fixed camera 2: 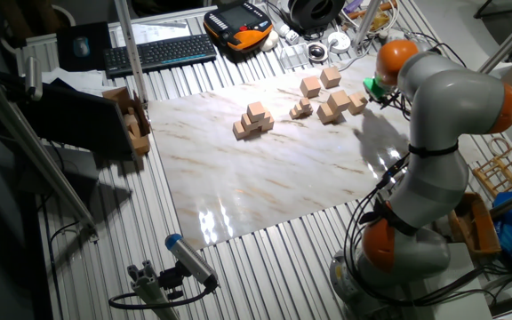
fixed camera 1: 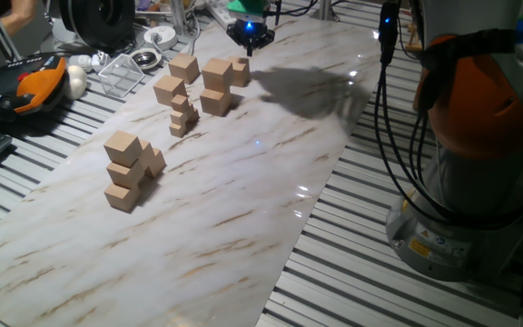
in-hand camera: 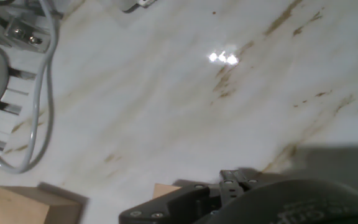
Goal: Stack the blocks into a pyramid shape
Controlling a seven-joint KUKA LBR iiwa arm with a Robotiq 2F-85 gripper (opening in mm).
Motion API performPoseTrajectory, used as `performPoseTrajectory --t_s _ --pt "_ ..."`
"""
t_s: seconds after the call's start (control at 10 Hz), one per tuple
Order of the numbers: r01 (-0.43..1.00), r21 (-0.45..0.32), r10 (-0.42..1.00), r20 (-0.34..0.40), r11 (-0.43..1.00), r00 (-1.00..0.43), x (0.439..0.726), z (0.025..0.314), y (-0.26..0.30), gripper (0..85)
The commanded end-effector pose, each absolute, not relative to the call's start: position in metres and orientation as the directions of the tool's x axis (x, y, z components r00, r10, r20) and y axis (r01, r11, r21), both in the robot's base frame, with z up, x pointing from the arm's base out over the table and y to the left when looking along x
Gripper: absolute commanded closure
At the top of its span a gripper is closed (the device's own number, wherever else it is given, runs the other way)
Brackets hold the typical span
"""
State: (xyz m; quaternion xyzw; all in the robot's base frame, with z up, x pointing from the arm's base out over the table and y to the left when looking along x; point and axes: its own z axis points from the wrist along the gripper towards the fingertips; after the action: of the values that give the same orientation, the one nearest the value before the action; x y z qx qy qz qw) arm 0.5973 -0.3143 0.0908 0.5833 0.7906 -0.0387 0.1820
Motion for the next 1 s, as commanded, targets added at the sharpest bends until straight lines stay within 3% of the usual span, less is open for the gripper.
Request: performPoseTrajectory --t_s 0.0,0.7,0.9 --pt "0.936 0.151 0.907 -0.337 0.317 -0.253 0.599 0.091 -0.313 85.0" --pt "0.955 0.11 0.939 -0.242 0.276 -0.244 0.609 0.104 -0.302 85.0" --pt "0.956 0.102 0.93 -0.279 0.275 -0.238 0.616 0.099 -0.298 85.0"
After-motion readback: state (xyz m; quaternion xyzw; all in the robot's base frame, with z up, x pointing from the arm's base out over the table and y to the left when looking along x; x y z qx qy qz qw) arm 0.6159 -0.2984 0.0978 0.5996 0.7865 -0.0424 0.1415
